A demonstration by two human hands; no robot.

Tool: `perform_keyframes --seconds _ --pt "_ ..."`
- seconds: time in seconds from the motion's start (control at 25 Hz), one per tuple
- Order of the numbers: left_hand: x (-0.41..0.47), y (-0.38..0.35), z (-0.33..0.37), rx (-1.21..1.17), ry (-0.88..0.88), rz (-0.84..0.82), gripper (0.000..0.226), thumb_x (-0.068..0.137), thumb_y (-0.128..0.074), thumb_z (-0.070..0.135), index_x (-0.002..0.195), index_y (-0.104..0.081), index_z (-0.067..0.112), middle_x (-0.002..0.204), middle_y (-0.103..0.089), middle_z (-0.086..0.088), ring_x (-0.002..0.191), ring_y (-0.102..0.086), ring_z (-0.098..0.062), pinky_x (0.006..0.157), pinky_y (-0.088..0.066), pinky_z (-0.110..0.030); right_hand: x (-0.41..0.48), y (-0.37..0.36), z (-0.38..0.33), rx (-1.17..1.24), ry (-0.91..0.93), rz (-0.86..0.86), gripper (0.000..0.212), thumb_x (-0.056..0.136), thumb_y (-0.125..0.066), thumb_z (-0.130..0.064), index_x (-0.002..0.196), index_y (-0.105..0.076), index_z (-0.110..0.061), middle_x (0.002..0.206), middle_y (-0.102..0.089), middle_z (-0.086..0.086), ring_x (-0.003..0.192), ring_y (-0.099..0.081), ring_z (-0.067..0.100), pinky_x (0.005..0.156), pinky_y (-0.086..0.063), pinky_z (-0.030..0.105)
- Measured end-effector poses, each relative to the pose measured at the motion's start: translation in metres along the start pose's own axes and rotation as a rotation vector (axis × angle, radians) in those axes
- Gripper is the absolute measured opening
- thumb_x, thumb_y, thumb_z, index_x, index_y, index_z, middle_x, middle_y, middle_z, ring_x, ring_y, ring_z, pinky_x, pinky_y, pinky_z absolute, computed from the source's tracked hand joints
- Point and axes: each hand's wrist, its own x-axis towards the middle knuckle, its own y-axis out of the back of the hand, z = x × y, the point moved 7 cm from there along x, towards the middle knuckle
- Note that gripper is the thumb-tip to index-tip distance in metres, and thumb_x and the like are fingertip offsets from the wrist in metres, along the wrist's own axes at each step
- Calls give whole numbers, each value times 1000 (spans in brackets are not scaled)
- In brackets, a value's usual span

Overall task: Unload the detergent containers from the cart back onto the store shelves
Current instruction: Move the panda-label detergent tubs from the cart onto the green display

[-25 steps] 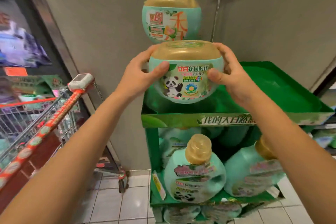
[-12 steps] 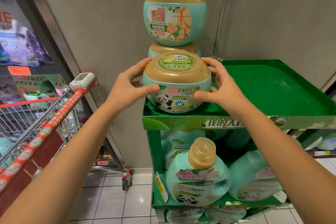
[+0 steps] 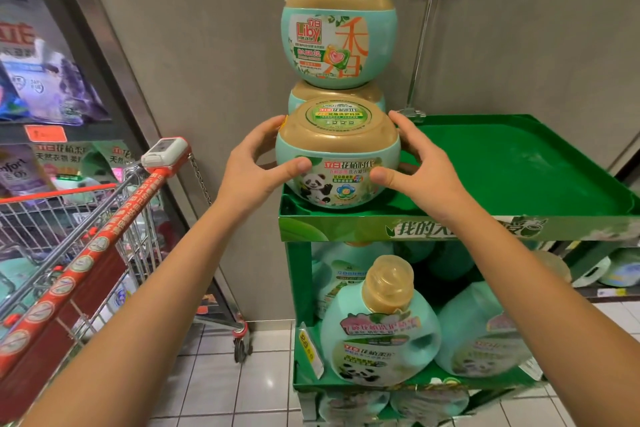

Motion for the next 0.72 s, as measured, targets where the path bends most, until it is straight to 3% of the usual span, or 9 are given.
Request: perform_keyframes --seconds 0.16,0.24,0.32,0.36,0.52,0.64,0.72 --pt "-12 5 4 -3 63 56 75 67 -82 45 132 -53 23 130 -60 7 120 -56 -4 99 -47 -26 -14 3 -8 -81 -20 119 84 75 -77 -39 146 -33 -29 145 -41 -10 133 -39 8 108 -38 34" --pt "-27 15 3 -53 101 162 49 82 -74 29 127 -57 19 124 -63 2 113 -60 -7 97 -50 -31 -32 8 -26 -157 93 343 60 83 -72 -33 136 -48 -21 134 -50 -5 122 -48 12 99 -44 33" --pt "-52 28 2 -100 112 274 27 90 -65 15 117 -62 19 110 -67 5 100 -63 -1 86 -53 -23 -60 4 -46 -88 277 542 29 89 -62 -21 117 -60 -14 110 -60 -3 100 -58 13 86 -52 34" --pt "-68 33 1 -112 118 315 23 91 -63 11 112 -64 21 103 -68 8 93 -64 2 80 -52 -17 -73 -4 -51 6 328 551 19 90 -58 -18 109 -63 -15 100 -64 -2 91 -61 13 80 -53 33" --pt "-167 53 -22 -115 271 478 17 93 -60 15 100 -69 27 91 -72 5 80 -64 -1 69 -50 -15 -116 -79 -33 318 193 140 12 93 -55 -16 96 -66 -21 83 -69 3 71 -65 8 66 -55 23" --pt "-276 56 -55 -117 504 616 20 98 -50 15 100 -69 21 86 -71 -2 73 -64 -6 69 -47 -22 -164 -152 10 323 -76 -217 16 95 -56 -8 91 -67 -18 79 -69 4 70 -63 8 67 -53 22" --pt "-361 55 -71 -87 672 718 21 99 -50 17 101 -70 22 85 -72 -1 77 -65 -10 72 -50 -25 -204 -196 40 267 -235 -462 16 95 -55 -6 92 -68 -15 81 -70 4 74 -63 14 70 -54 25"
